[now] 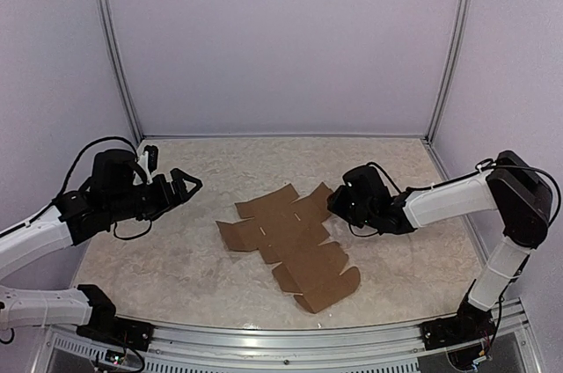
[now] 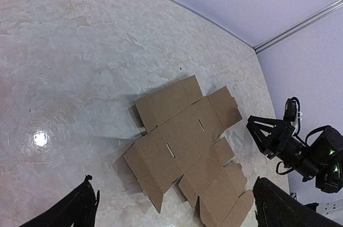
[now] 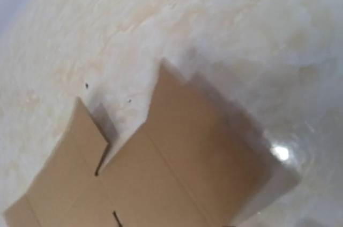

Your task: Fold the paper box

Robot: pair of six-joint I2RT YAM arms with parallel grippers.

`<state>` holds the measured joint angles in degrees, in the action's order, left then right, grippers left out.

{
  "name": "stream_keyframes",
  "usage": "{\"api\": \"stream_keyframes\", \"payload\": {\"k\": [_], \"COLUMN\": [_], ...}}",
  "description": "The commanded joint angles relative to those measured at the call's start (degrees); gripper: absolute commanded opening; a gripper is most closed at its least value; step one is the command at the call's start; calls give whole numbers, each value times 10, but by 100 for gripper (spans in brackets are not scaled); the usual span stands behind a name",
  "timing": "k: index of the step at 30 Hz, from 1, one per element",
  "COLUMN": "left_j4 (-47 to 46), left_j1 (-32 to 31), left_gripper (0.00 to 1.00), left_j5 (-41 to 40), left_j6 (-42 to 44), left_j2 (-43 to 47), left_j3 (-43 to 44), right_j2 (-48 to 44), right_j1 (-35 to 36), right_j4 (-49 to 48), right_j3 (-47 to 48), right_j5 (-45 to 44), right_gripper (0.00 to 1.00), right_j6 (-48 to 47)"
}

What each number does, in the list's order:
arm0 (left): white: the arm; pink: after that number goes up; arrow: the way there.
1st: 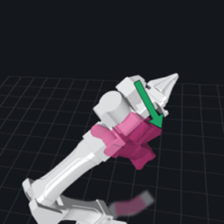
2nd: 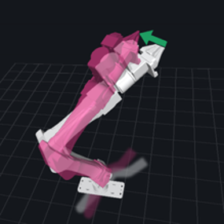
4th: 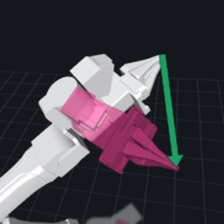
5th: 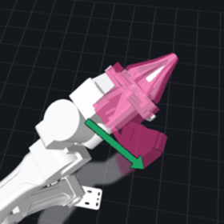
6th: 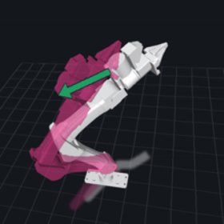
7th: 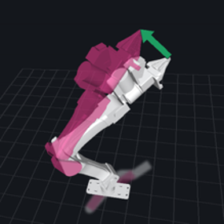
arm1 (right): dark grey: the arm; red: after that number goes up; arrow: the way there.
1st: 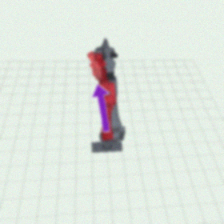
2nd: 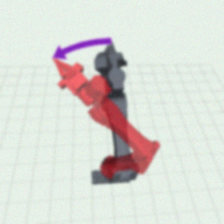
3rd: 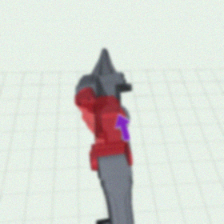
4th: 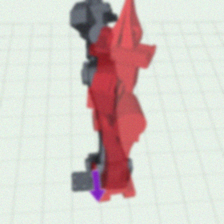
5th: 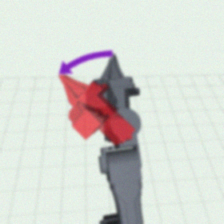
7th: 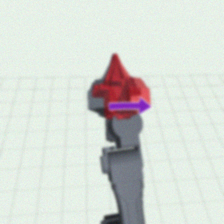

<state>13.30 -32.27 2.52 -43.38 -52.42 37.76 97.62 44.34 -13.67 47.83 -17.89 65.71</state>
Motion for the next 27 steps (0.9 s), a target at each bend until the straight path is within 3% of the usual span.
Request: {"api": "stream_keyframes", "payload": {"k": [1,8,16,23,27], "left_j4": [-6,6,25,43,46], "left_j1": [2,2,3,3,3], "left_gripper": [99,99,99,99,99], "left_j5": [4,3,-1,-3,-1], "left_j6": [10,20,29,39,39], "left_j2": [6,13,23,26,26], "left_j3": [-9,-7,-4,8,12], "right_j2": [-30,-62,-43,41,91], "right_j1": [5,-8,-60,-119,-133], "right_j4": [51,113,193,286,311], "right_j3": [0,28,105,216,260], "right_j5": [-42,-59,91,265,287], "right_gripper": [46,58,70,77,78], "right_j6": [-26,-196,-372,-465,-479]}}
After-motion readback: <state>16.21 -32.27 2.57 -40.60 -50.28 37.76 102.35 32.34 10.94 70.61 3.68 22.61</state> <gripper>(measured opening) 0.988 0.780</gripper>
